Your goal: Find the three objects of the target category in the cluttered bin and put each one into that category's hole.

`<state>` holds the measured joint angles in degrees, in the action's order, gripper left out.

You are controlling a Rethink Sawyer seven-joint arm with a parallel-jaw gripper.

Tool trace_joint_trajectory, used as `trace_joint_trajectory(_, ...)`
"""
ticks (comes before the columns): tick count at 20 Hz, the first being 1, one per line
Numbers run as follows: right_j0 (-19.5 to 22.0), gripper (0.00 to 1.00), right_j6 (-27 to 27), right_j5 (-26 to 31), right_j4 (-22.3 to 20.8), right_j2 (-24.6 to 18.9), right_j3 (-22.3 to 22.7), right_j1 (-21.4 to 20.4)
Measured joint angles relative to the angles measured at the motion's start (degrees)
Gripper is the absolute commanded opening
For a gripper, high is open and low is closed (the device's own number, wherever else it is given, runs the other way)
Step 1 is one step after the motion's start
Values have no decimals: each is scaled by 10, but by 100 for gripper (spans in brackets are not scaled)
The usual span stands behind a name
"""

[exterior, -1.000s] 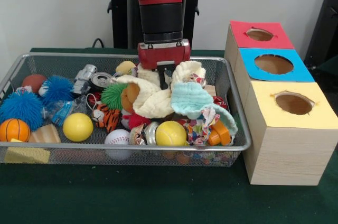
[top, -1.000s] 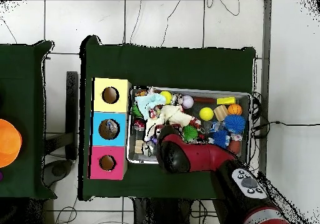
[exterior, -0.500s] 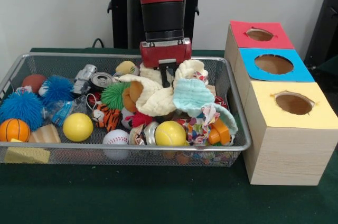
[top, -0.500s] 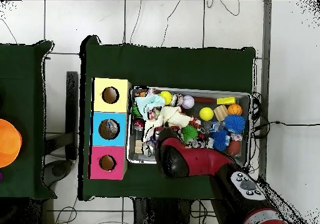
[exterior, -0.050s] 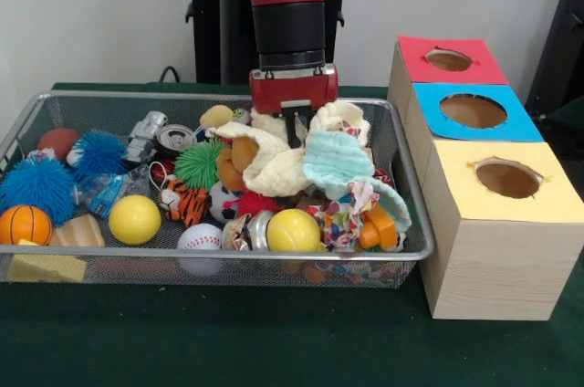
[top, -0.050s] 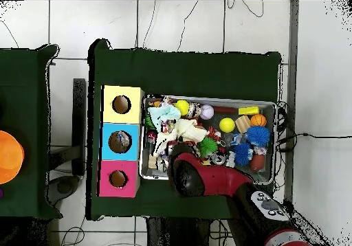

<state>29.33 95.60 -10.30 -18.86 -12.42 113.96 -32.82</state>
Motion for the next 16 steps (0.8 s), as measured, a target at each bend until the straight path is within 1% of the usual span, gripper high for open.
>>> trace_joint_trajectory(2,-8,0,0,-1,14,3,3,0)
trace_joint_trajectory(7,-17,0,0,-4,27,7,6,2)
trace_joint_trajectory(9,-18,0,0,-21,29,10,9,7)
trace_joint_trajectory(10,-18,100,0,-33,30,12,12,10)
trace_joint_trajectory(16,-19,100,0,-55,29,15,18,11)
